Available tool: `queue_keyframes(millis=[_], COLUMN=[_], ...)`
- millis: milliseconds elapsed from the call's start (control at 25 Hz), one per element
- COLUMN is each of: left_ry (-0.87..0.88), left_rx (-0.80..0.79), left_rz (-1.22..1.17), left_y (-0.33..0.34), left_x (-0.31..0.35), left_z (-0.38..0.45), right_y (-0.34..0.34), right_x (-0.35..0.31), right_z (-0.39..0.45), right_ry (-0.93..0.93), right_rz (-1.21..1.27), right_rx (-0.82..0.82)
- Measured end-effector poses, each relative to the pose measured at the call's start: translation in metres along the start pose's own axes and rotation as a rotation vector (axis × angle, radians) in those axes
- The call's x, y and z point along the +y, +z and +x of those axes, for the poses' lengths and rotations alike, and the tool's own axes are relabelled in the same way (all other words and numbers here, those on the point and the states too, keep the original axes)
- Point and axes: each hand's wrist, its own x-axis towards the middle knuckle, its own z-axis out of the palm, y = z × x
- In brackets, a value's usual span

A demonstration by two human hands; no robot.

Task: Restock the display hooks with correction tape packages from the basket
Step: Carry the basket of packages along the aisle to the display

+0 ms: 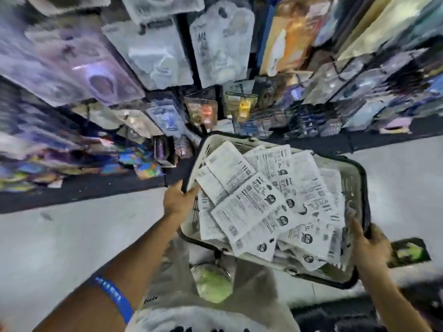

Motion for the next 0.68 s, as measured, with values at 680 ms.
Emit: queue_keyframes(millis=[680], left_ry=[-0.515], left_rx=[0.304], left_rz=[-0.026], left_y=[0.138], left_x=[-0.471], left_z=[0.26], right_y=[0.549], right_x=[0.225], right_z=[0.114], right_ry=[-0.138], right_rz=[-0.227], right_rx=[-0.138])
